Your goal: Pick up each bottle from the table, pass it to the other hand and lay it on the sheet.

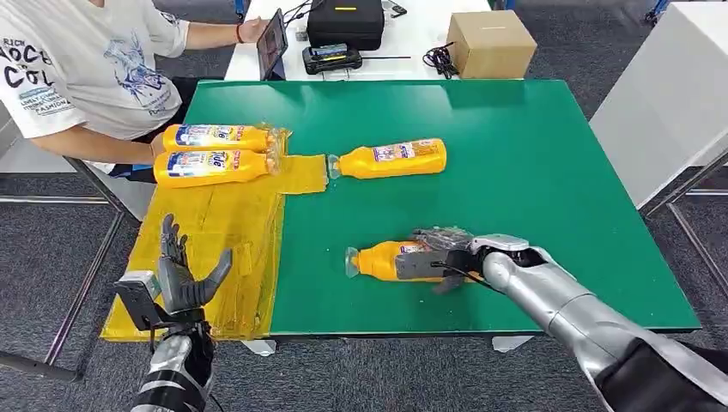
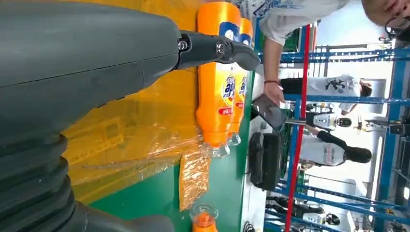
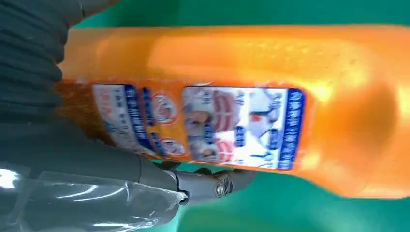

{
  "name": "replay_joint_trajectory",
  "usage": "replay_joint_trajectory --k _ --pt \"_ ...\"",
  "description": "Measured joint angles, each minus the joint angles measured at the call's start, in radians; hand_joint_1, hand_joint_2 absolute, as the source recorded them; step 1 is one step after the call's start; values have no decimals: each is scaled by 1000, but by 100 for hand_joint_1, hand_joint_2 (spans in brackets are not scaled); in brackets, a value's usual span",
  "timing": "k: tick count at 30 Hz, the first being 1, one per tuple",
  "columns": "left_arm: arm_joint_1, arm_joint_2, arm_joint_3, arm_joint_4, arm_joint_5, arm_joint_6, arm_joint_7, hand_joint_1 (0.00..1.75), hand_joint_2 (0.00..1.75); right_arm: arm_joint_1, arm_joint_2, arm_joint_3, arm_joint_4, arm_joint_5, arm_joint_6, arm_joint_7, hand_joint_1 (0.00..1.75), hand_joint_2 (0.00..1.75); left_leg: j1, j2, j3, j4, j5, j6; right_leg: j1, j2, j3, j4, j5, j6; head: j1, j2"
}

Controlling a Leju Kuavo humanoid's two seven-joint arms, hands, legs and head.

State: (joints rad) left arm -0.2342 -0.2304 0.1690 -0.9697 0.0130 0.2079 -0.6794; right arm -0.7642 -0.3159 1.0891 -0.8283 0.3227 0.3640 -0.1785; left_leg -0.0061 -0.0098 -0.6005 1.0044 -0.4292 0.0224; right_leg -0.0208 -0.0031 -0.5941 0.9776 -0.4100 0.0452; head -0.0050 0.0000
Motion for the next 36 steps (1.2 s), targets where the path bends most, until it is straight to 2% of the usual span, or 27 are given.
replay_joint_trajectory --k 1,2,3,5,17,19,21,23,25,27,30,32,36 --pt "0 0 -1 0 0 0 0 0 175 0 4 4 8 3 -7 0 0 175 0 0 0 0 0 0 0 0 0 0 0 0 0 0" --pt "0 0 -1 1 0 0 0 0 175 0 7 8 14 8 -13 0 28 175 0 0 0 0 0 0 0 0 0 0 0 0 0 0" --pt "0 0 -1 2 0 0 0 0 175 0 11 16 23 16 -19 0 134 175 0 0 0 0 0 0 0 0 0 0 0 0 0 0" --pt "0 0 -2 4 2 0 0 0 175 0 14 22 31 22 -23 2 175 175 0 0 0 0 0 0 0 0 0 0 0 0 0 0" --pt "0 -2 -1 4 8 0 2 0 175 -12 31 54 68 74 -72 21 175 175 0 0 2 0 0 0 0 0 2 0 0 0 0 0" --pt "1 -2 -1 4 8 0 2 0 175 -7 32 53 68 70 -115 21 175 175 0 0 2 0 0 0 0 0 2 0 0 0 0 0" --pt "4 -2 0 4 8 0 2 0 175 22 39 35 66 66 -218 21 175 175 0 -1 2 0 0 0 0 0 2 0 0 0 0 0" --pt "15 -3 1 -3 5 -1 3 0 175 81 52 -16 42 84 -343 24 175 175 0 0 2 0 0 0 0 0 2 0 0 0 0 0" --pt "27 -3 3 -21 -2 -5 5 0 175 135 69 -91 -5 130 -401 30 175 175 0 1 2 0 -1 0 0 1 2 0 0 0 0 0" --pt "38 -8 4 -38 -3 -13 8 0 175 217 99 -179 -69 166 -482 -12 175 175 1 1 2 0 -1 0 2 1 2 0 0 0 1 0" --pt "63 -14 5 -79 -2 -27 28 0 175 391 197 -379 -237 206 -624 -103 175 175 2 0 -2 -1 -1 -1 3 1 -2 0 -1 0 -1 0" --pt "77 -19 5 -101 5 -35 42 0 175 462 261 -487 -341 206 -662 -122 175 175 2 -1 -4 -1 -1 -1 4 0 -4 0 -1 -1 -1 0" --pt "93 -23 4 -130 11 -41 51 0 175 532 318 -614 -456 209 -662 -130 175 175 3 0 -4 -1 -1 -1 3 0 -3 0 -1 -1 1 0"
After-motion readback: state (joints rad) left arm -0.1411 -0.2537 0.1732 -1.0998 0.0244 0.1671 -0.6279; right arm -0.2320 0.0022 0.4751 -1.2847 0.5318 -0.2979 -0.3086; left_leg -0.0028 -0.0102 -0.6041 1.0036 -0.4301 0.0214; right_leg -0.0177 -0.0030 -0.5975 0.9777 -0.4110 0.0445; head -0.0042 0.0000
